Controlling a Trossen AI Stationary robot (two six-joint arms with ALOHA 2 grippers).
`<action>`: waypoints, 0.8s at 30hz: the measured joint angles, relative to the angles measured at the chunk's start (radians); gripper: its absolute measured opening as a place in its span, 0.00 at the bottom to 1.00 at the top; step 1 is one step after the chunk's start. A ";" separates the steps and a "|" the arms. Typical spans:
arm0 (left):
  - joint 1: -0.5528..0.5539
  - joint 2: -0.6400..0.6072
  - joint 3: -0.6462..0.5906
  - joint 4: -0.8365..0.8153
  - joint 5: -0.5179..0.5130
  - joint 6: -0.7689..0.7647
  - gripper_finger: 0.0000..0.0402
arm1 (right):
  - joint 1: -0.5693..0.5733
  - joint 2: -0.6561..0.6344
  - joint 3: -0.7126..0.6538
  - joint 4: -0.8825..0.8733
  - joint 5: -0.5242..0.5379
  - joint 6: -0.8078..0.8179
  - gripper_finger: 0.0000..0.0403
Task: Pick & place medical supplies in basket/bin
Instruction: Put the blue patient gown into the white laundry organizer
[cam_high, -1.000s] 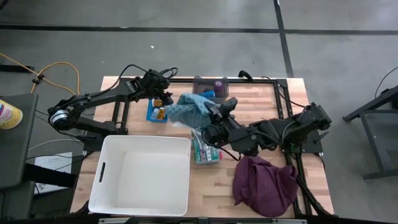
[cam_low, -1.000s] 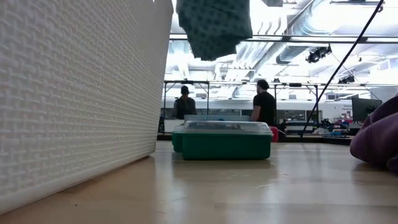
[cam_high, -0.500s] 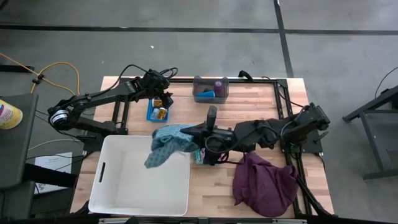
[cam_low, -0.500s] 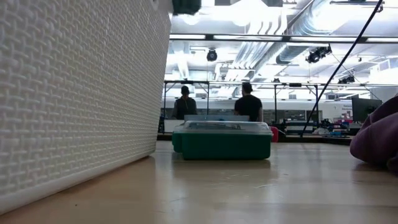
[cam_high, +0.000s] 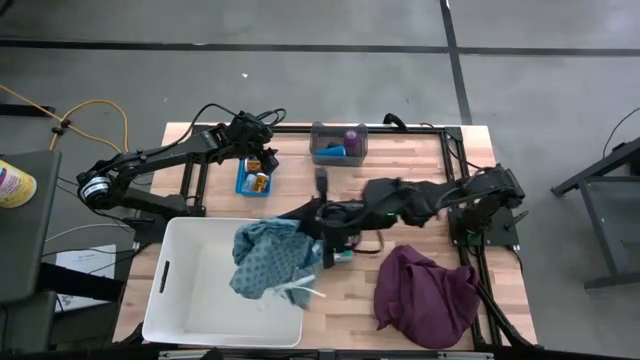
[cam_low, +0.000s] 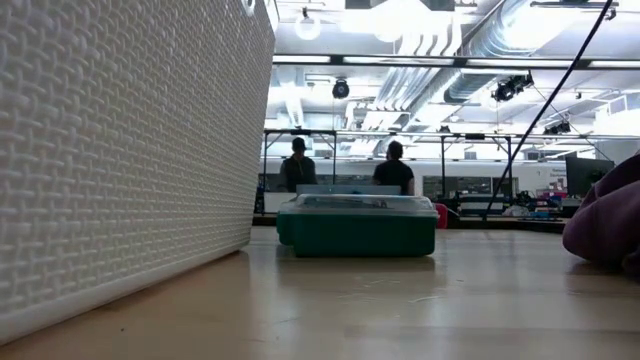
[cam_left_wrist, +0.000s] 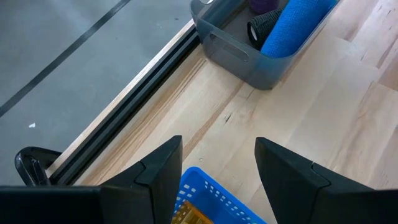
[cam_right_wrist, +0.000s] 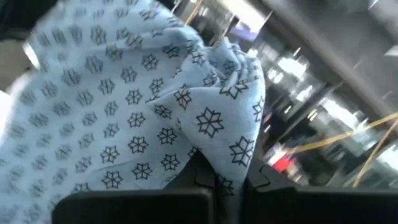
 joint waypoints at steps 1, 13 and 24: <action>0.000 0.000 0.000 0.000 0.000 0.000 0.48 | -0.004 0.011 -0.001 -0.020 -0.011 0.018 0.01; 0.000 0.000 0.000 0.000 0.000 0.000 0.48 | -0.080 0.208 -0.001 0.087 -0.382 0.263 0.02; 0.000 0.000 0.000 0.000 0.000 0.000 0.48 | -0.134 0.274 -0.002 0.332 -0.470 0.248 0.01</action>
